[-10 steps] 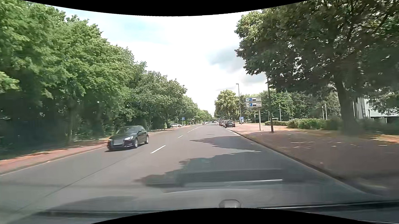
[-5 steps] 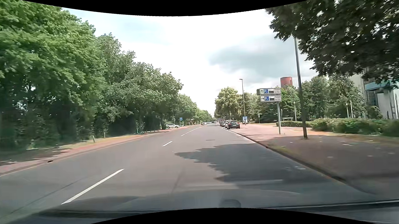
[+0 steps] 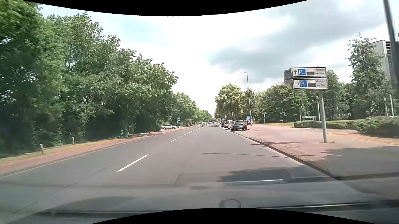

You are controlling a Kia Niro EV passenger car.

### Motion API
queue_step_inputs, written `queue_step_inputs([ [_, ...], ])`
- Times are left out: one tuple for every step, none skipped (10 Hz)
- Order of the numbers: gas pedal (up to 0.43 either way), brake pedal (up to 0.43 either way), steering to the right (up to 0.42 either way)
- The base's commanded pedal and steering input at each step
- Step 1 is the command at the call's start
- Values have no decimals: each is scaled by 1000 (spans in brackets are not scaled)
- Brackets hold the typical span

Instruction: Follow the waypoints while adhering to traffic rules and regulations

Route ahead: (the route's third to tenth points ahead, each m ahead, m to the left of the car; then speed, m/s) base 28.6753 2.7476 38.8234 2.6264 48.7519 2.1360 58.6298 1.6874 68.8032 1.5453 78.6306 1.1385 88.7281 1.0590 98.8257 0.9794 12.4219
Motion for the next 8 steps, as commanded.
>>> queue_step_inputs([
  [138,18,-1],
  [138,12,-1],
  [138,18,0],
  [130,18,1],
  [130,12,0],
  [130,12,1],
  [130,18,1],
  [130,12,1],
])
